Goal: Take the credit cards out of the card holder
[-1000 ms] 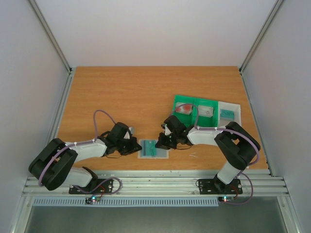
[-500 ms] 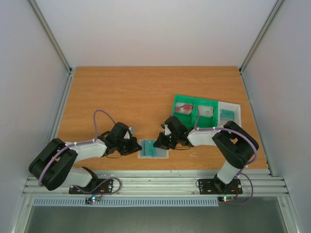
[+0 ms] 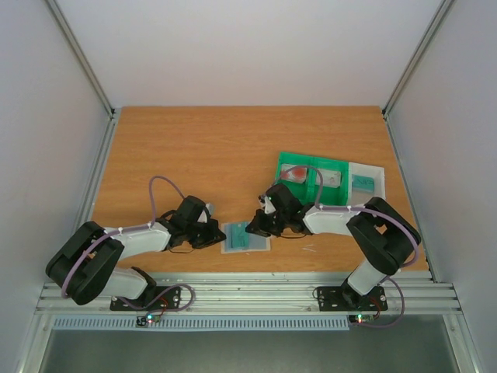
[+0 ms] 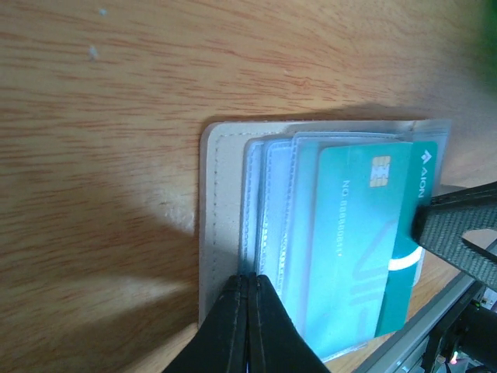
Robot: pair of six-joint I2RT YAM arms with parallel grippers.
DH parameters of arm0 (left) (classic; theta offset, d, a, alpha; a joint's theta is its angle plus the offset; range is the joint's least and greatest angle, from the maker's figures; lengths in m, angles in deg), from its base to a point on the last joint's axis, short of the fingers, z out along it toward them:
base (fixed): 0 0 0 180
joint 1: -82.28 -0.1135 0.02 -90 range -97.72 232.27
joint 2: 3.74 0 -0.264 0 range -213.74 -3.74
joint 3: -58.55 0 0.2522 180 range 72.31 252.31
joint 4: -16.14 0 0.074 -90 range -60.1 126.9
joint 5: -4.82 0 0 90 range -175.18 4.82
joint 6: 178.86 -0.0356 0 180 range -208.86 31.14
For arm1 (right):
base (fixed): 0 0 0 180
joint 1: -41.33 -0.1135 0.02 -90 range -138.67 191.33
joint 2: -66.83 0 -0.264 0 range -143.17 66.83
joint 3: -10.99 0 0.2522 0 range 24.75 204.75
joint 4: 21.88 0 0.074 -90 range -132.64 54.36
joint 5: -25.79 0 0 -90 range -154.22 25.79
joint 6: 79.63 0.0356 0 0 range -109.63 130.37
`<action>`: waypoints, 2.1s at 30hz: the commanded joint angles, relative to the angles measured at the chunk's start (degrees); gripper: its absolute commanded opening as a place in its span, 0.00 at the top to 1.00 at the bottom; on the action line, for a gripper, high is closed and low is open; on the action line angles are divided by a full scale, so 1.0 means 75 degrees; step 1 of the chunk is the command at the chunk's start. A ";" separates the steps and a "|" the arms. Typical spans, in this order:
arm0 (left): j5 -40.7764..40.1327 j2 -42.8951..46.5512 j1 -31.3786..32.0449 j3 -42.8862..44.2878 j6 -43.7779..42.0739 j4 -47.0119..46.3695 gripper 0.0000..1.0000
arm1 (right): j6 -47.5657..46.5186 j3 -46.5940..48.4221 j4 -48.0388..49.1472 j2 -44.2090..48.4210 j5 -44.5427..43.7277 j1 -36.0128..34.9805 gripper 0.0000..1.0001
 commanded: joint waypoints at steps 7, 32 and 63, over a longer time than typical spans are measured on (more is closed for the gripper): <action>-0.0259 0.0033 0.0000 -0.0053 -0.0065 0.0383 1.00 | -0.0783 0.0191 -0.1608 0.0759 -0.0729 0.0169 0.99; 0.0210 0.1993 -0.0002 0.1867 -0.1241 0.3127 0.57 | -0.3553 0.1663 -0.4933 0.2590 -0.0015 0.0345 0.99; 0.4203 0.2289 0.0000 0.2350 -0.2137 0.2330 1.00 | -0.4168 0.2012 -0.4766 0.3406 0.2974 0.0343 0.98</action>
